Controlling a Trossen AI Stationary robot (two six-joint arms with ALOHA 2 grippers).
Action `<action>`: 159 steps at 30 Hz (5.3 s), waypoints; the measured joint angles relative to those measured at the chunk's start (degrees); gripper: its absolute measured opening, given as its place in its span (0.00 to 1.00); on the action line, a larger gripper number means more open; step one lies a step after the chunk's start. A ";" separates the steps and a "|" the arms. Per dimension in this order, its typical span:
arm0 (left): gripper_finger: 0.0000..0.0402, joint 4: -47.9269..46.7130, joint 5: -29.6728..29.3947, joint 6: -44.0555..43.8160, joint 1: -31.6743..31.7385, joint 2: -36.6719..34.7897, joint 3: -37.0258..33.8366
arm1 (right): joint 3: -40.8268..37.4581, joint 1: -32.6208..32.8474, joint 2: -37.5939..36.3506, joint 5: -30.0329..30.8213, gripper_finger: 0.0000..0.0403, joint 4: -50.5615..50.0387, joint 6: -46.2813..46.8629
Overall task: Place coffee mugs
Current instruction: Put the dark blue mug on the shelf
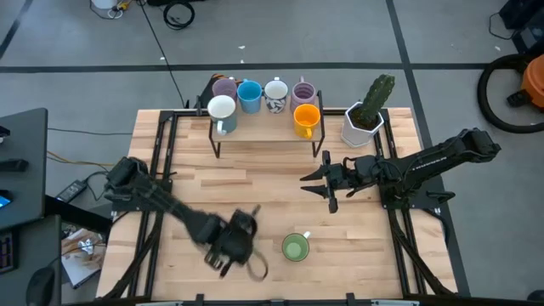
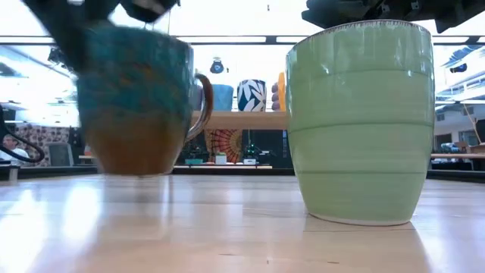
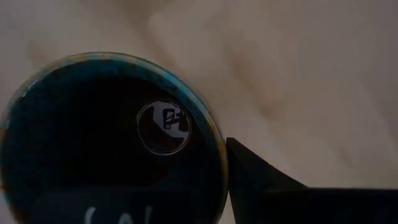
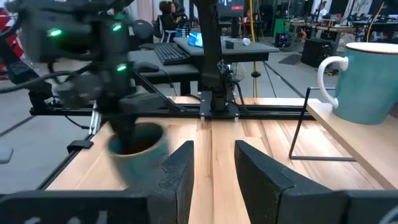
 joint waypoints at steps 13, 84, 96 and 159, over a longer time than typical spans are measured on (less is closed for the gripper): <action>0.11 -2.48 9.25 14.77 17.81 -1.60 -0.12 | 0.00 0.55 0.00 0.00 0.30 -1.26 0.04; 0.48 12.93 5.16 -24.45 27.12 3.64 6.11 | 0.00 2.67 0.00 3.26 0.30 -4.23 5.01; 0.43 17.96 6.69 -28.47 27.73 5.49 5.96 | 0.00 2.64 0.00 3.43 0.30 -3.73 4.55; 0.40 -7.93 12.83 9.06 27.64 4.38 6.71 | -0.02 3.08 0.00 3.04 0.30 -4.07 4.73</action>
